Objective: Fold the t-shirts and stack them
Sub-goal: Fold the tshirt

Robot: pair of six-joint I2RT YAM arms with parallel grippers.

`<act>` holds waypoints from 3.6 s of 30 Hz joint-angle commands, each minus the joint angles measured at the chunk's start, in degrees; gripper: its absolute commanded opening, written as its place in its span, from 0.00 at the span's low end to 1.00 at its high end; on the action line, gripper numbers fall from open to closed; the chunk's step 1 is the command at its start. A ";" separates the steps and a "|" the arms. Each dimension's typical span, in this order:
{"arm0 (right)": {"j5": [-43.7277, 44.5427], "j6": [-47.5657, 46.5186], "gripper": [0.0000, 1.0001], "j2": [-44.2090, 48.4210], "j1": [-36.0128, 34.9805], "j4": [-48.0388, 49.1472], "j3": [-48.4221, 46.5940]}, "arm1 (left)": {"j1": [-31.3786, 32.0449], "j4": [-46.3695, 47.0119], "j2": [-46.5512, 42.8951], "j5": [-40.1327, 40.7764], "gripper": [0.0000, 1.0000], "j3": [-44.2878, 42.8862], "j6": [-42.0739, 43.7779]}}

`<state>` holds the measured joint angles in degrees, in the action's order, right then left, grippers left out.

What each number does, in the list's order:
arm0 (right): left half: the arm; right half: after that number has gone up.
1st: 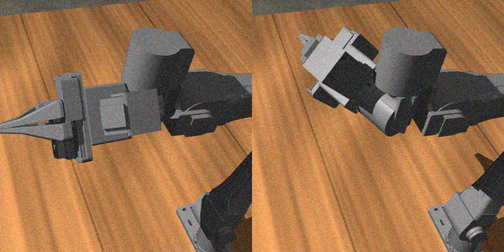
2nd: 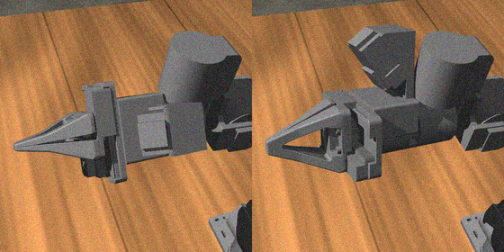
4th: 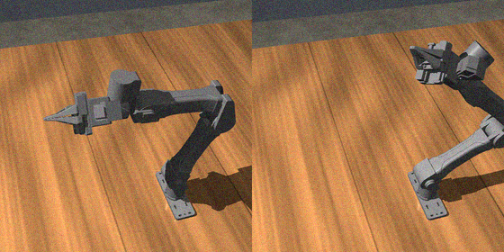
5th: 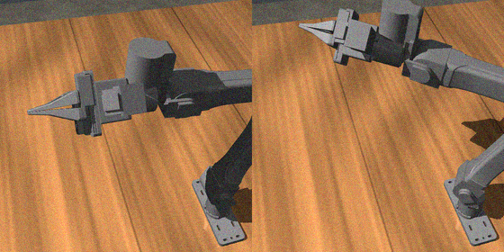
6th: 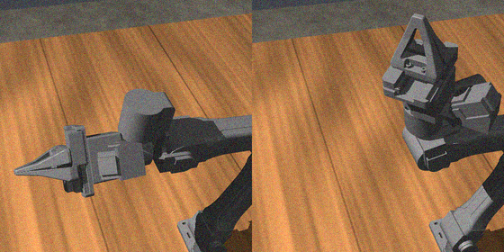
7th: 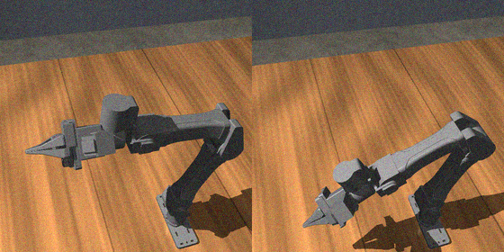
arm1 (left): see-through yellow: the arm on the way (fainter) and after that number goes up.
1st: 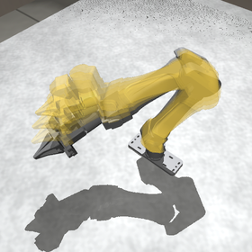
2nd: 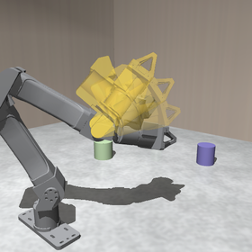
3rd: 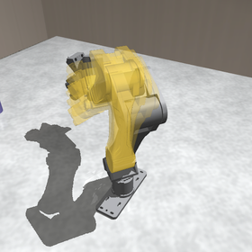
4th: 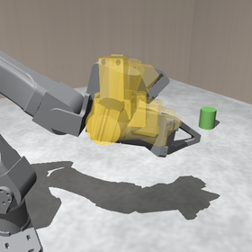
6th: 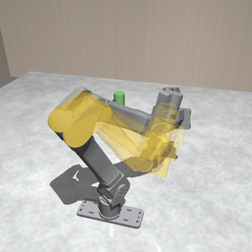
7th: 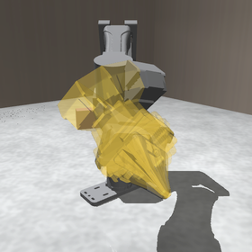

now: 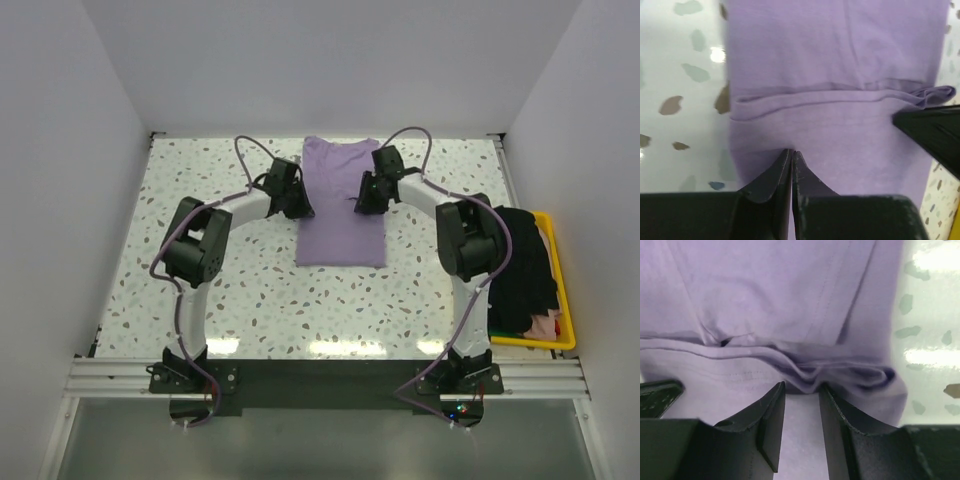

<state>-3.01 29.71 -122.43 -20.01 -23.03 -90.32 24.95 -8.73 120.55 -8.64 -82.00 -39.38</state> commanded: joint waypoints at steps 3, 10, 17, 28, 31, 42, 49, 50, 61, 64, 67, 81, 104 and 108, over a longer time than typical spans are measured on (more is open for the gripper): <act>-7.45 2.01 0.38 -1.76 6.65 0.61 -2.84 | -3.33 1.53 2.23 -1.29 0.08 -2.29 0.97; -14.84 3.33 0.37 -2.38 9.02 1.14 -2.84 | -3.68 1.35 2.23 -2.08 0.08 -2.29 0.79; -6.76 1.84 0.38 10.00 8.24 1.31 4.62 | -3.68 0.74 -3.56 -3.13 0.16 -2.73 1.93; 7.31 1.40 0.39 21.72 -4.68 3.24 22.37 | 2.81 6.88 -16.31 -2.60 0.25 14.92 -0.26; 7.84 1.57 0.39 19.35 -5.30 2.99 24.40 | 4.49 11.18 -17.10 -2.96 0.25 20.20 -1.58; 8.63 2.19 0.38 21.00 -5.92 4.30 35.47 | 6.87 13.66 -18.95 -1.55 0.21 31.45 -3.60; 8.37 3.42 0.37 23.81 -9.34 4.39 40.66 | 8.10 11.11 -22.64 2.40 0.12 36.64 -5.10; 8.28 3.94 0.37 24.25 -9.87 4.31 41.19 | 8.10 11.10 -23.69 2.49 0.11 38.30 -5.45; 7.75 6.93 0.37 31.19 -18.04 0.89 48.13 | 10.64 9.53 -35.99 3.28 0.09 50.00 -9.75; 7.84 7.46 0.37 34.01 -19.36 -0.88 49.54 | 10.82 7.78 -39.86 3.46 0.09 52.02 -10.20; 7.93 7.55 0.38 37.70 -19.45 -3.42 50.60 | 10.82 4.78 -43.29 4.07 0.11 52.64 -9.50; 7.83 14.93 0.43 56.16 -19.36 -13.45 53.67 | 10.73 -0.15 -48.13 -1.81 0.41 50.70 -5.62; 11.26 25.48 0.48 67.85 -18.66 -10.02 61.23 | 11.52 6.98 -48.48 -6.04 0.45 60.37 -9.58; 11.79 25.48 0.49 67.68 -18.57 -8.88 61.85 | 12.66 7.15 -48.22 -4.63 0.43 60.99 -10.55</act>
<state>6.55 53.58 -54.52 -38.85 -32.49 -28.97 36.42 -0.14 72.05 -15.68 -22.68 -49.01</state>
